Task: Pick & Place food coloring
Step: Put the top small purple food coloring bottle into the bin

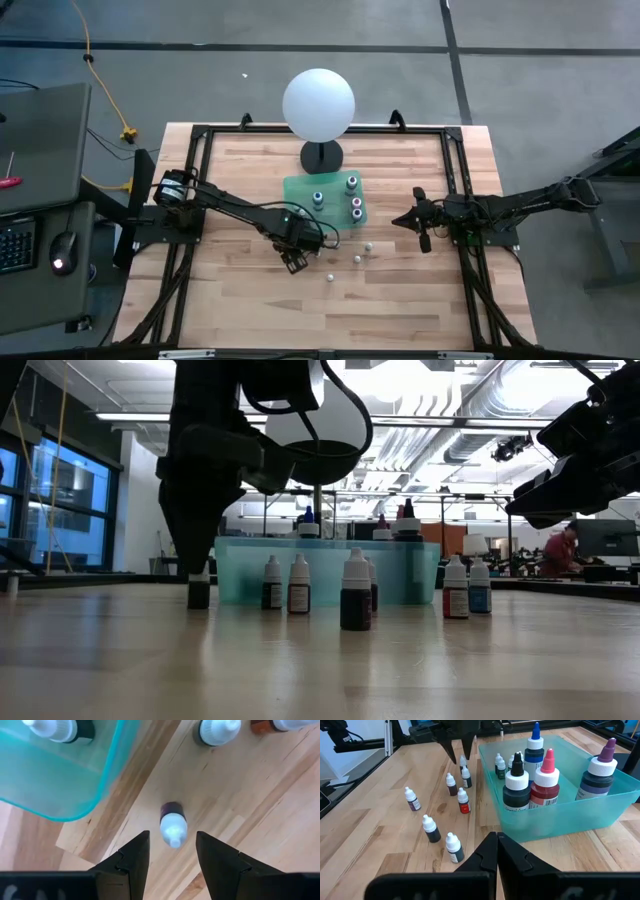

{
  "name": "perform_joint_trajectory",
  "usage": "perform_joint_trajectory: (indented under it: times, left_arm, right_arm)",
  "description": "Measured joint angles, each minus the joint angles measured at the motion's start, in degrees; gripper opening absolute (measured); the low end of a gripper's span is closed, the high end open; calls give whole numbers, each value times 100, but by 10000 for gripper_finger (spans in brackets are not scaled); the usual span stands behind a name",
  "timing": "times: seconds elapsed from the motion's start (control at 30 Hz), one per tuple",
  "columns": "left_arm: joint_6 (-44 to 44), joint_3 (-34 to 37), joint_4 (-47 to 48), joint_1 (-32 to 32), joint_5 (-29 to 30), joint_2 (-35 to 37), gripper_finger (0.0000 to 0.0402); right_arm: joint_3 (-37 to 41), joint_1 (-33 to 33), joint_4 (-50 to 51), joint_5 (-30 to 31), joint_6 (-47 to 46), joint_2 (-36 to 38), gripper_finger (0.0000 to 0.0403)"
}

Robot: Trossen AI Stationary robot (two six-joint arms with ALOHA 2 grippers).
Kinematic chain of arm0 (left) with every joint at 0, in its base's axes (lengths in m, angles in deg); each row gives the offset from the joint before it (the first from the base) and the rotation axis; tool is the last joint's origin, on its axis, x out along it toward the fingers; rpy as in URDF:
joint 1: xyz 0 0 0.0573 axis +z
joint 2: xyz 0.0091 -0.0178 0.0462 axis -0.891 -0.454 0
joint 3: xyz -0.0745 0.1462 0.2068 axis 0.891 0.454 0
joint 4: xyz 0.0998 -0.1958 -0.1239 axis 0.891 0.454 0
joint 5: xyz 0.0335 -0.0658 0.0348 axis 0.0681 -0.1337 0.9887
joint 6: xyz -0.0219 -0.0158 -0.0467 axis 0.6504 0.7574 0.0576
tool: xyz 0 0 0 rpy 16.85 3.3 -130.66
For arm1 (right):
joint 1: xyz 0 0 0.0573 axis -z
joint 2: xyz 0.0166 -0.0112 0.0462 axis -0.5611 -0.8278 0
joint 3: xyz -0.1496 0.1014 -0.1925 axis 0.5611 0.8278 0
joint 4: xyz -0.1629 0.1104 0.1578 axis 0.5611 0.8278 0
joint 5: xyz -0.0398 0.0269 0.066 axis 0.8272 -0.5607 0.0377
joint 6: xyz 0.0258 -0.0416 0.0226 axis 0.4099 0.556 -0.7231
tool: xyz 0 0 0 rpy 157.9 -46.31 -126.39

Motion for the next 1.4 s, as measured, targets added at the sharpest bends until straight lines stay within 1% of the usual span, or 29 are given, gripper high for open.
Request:
perform_joint_trajectory:
  times: [0.23, 1.2, 1.4]
  left_arm:
    - [-61, 0, -164, 0, 59, 0, 156]
    - [-83, 0, -155, 0, 0, 0, 155]
    - [-83, 0, -157, 0, 89, 0, 155]
  right_arm:
    - [0, -1, 0, 1, -1, 1, 0]
    - [-1, -1, 0, 0, 0, 1, 0]
    - [0, 0, -1, 1, -1, 1, 0]
